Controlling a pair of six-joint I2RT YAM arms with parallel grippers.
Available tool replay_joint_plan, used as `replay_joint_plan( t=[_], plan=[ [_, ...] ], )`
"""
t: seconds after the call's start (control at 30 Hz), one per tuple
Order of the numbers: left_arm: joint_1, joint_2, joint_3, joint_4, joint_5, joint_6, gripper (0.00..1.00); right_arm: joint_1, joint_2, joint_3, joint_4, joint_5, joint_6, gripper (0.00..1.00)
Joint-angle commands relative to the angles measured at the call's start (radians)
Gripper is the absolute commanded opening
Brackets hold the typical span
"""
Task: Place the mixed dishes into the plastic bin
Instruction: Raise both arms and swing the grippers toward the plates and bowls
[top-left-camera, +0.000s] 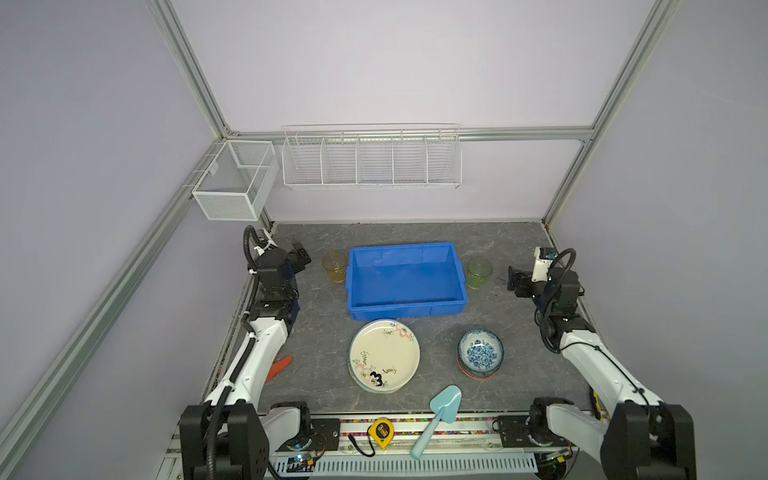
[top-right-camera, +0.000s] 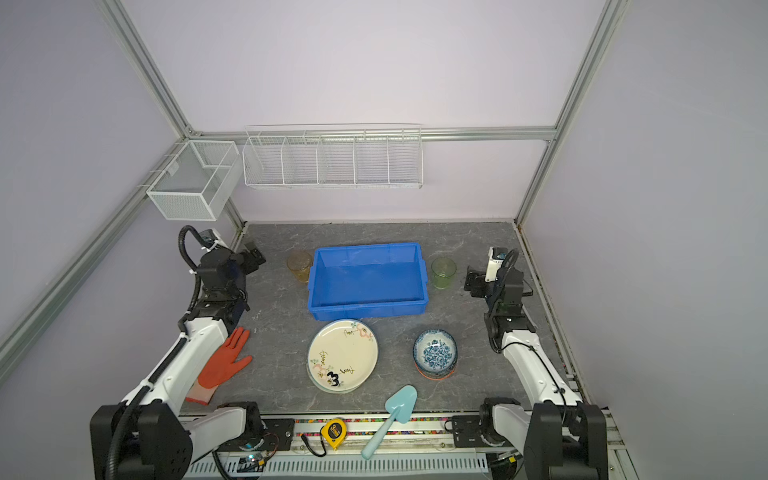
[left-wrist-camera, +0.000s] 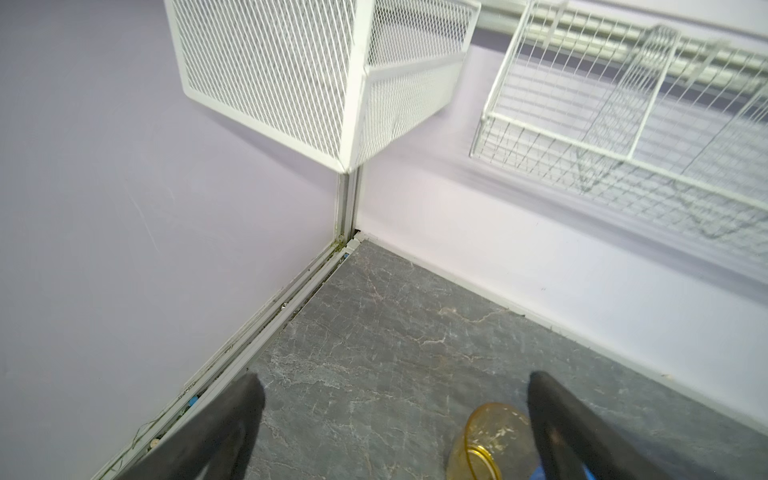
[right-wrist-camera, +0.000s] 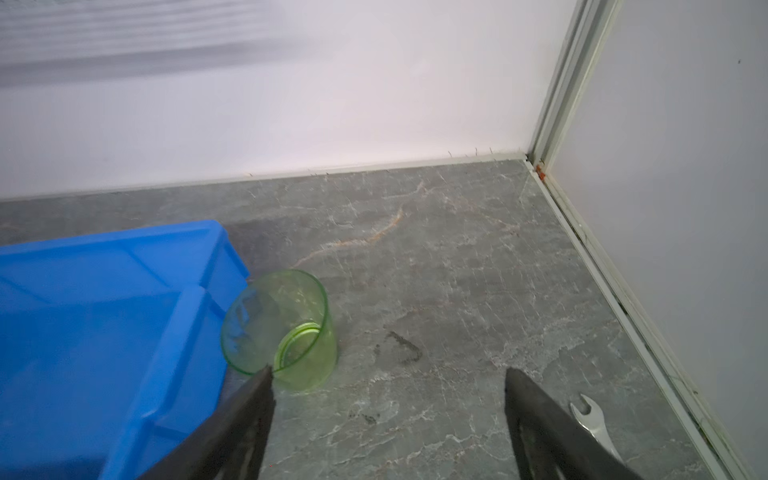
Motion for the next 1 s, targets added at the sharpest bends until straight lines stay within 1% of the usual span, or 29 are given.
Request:
replay_joint_plan(
  t=[0.0,0.03,0.1,0.13,0.2,0.27,0.37,0.47,0.6,0.67,0.8,0.87,0.97],
  plan=[
    [-0.003,-0.043,0.029,-0.266,0.052,-0.098,0.97,0.004,0.007,0.154,-0.415,-0.01,0.068,0.88],
    [-0.003,-0.06,0.033,-0.284,0.083,-0.103,0.97,0.004,0.037,0.223,-0.518,0.009,0.105,0.88],
    [-0.003,-0.086,0.052,-0.338,0.153,-0.102,1.0,0.004,0.077,0.302,-0.631,-0.034,0.098,0.88],
    [-0.003,-0.096,0.067,-0.381,0.184,-0.108,0.99,0.006,0.088,0.324,-0.669,-0.051,0.108,0.88],
    [-0.003,-0.103,0.105,-0.474,0.246,-0.126,0.99,0.014,0.082,0.344,-0.708,-0.087,0.128,0.88],
    [-0.003,-0.103,0.148,-0.577,0.314,-0.138,0.99,0.032,0.072,0.375,-0.784,-0.091,0.144,0.88],
    [-0.003,-0.109,0.174,-0.678,0.396,-0.137,0.99,0.062,0.064,0.421,-0.914,-0.116,0.149,0.88],
    [-0.003,-0.126,0.186,-0.756,0.467,-0.124,0.99,0.114,0.034,0.45,-1.0,-0.128,0.165,0.88],
    [-0.003,-0.15,0.21,-0.858,0.524,-0.099,0.99,0.164,-0.006,0.494,-1.134,-0.124,0.182,0.88],
    [-0.003,-0.173,0.198,-0.873,0.555,-0.122,0.99,0.172,-0.036,0.498,-1.169,-0.183,0.17,0.88],
    [-0.003,-0.178,0.188,-0.912,0.561,-0.176,0.99,0.18,-0.096,0.488,-1.218,-0.21,0.201,0.88],
    [-0.003,-0.165,0.187,-0.945,0.579,-0.205,0.99,0.182,-0.11,0.497,-1.262,-0.212,0.207,0.88],
    [-0.003,-0.151,0.171,-0.985,0.605,-0.228,0.99,0.186,-0.118,0.487,-1.312,-0.254,0.198,0.88]
  ],
)
